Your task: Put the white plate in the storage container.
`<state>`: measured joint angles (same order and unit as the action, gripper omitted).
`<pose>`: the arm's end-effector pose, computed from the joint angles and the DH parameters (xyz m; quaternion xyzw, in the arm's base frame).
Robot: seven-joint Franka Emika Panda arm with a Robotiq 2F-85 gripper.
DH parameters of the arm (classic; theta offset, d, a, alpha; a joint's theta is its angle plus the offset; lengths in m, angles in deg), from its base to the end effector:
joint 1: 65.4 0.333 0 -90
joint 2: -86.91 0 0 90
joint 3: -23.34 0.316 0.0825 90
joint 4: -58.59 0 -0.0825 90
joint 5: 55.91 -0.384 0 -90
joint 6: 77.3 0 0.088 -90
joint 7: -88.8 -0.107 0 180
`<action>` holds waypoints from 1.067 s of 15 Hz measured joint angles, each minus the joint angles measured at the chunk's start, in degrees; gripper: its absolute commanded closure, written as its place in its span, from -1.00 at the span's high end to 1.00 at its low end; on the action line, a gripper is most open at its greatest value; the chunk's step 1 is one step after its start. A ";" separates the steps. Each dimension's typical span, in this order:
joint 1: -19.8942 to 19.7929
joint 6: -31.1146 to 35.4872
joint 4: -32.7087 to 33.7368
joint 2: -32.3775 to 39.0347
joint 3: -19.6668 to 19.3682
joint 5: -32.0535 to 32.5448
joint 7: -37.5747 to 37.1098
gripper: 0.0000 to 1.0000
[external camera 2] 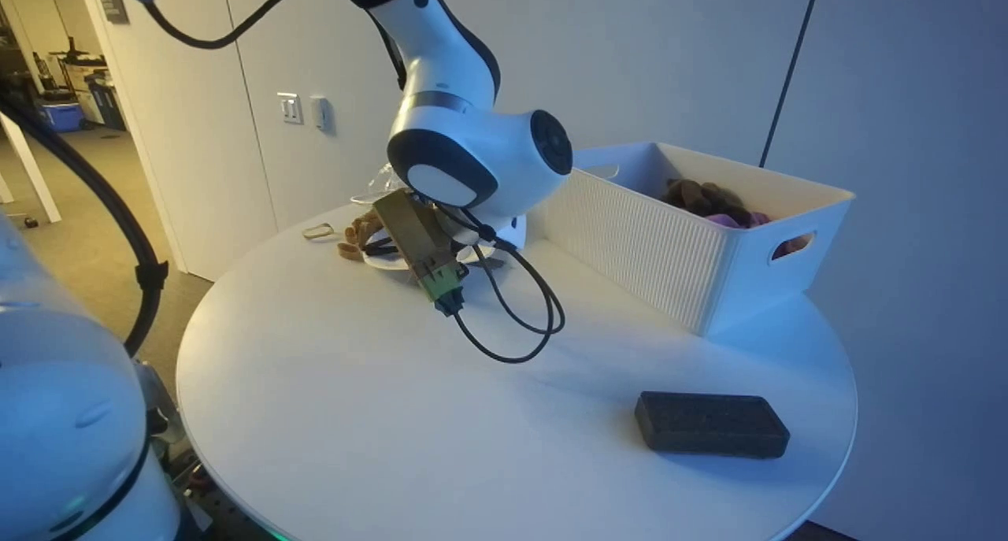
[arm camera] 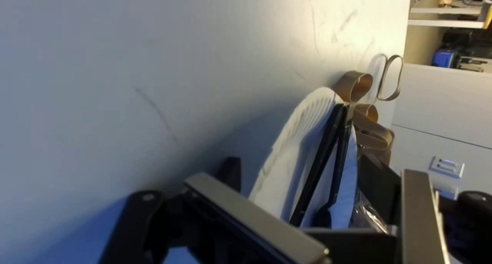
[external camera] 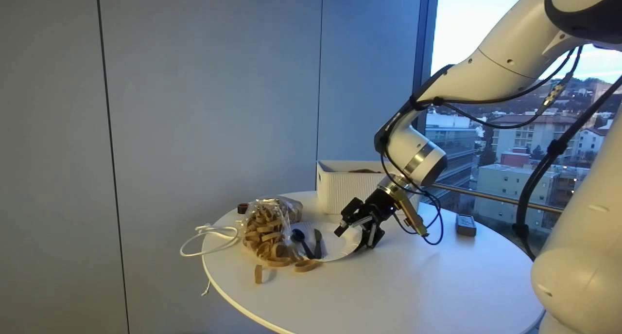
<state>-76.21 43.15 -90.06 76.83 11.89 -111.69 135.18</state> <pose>0.3930 -0.1161 0.3100 -0.9090 0.1069 -0.0907 0.3925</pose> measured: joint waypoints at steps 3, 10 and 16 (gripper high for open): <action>1.49 4.22 -0.34 0.14 1.20 -2.79 0.00 -0.46; 3.05 8.01 -1.11 1.29 2.01 -7.21 0.03 -0.91; 3.52 6.97 -1.52 1.69 2.24 -13.36 0.48 -0.90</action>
<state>-72.70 50.11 -91.58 78.53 14.13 -125.05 135.66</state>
